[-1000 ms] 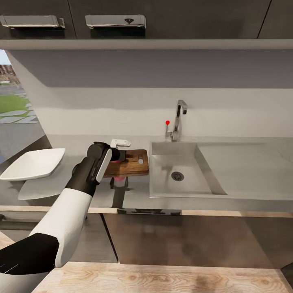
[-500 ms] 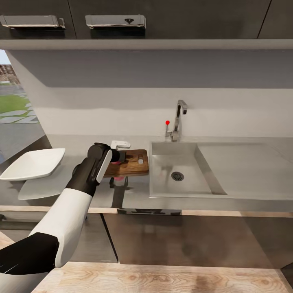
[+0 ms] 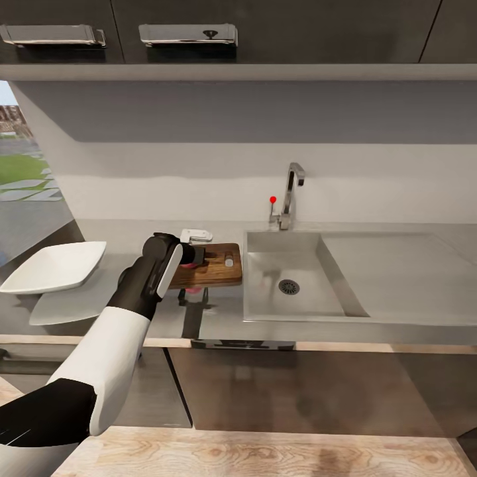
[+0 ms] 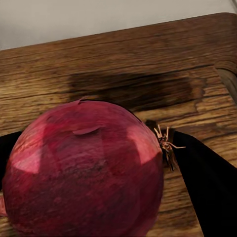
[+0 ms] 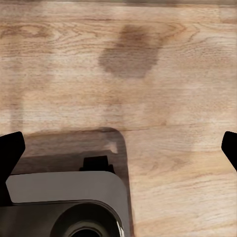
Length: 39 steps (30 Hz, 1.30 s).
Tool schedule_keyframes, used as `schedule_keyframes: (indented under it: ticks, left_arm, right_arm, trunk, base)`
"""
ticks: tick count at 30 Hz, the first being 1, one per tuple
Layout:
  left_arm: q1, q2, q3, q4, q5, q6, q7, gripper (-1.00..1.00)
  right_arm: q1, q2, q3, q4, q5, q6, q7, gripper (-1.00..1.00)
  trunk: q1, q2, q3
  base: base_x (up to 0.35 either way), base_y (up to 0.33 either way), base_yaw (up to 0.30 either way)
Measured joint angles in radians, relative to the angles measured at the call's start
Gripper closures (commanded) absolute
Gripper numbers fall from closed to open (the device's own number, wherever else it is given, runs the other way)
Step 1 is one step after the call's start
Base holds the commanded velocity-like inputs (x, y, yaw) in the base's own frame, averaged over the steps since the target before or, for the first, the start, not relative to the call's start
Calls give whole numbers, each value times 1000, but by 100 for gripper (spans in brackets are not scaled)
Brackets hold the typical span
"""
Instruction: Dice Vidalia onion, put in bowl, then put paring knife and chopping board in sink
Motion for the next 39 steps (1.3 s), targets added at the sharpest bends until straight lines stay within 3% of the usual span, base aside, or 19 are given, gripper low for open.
schedule_keyframes:
  ticks: [4,5,24,27,35,39]
  left_arm:
    - [0,0,0,0,0,0,-1,100]
    - [0,0,0,0,0,0,-1,-100]
    - [0,0,0,-10,-2,0,0,-100]
    - [0,0,1,-57,-2,1,1,-100]
    - [0,3,1,-278,-4,7,2,-100]
    - [0,3,1,-318,-5,7,2,-100]
  right_arm:
    - [0,0,0,0,0,0,0,-100]
    - [0,1,0,0,0,0,0,-100]
    - [0,1,0,0,0,0,0,-100]
    - [0,1,0,0,0,0,0,-100]
    - [0,1,0,0,0,0,0,-100]
    - [0,1,0,0,0,0,0,-100]
  trunk:
    - [0,0,0]
    - [0,0,0]
    - [0,0,0]
    - [0,0,0]
    - [0,0,0]
    - [0,0,0]
  base:
    - [0,0,0]
    - [0,0,0]
    - [0,0,0]
    - [0,0,0]
    - [0,0,0]
    - [0,0,0]
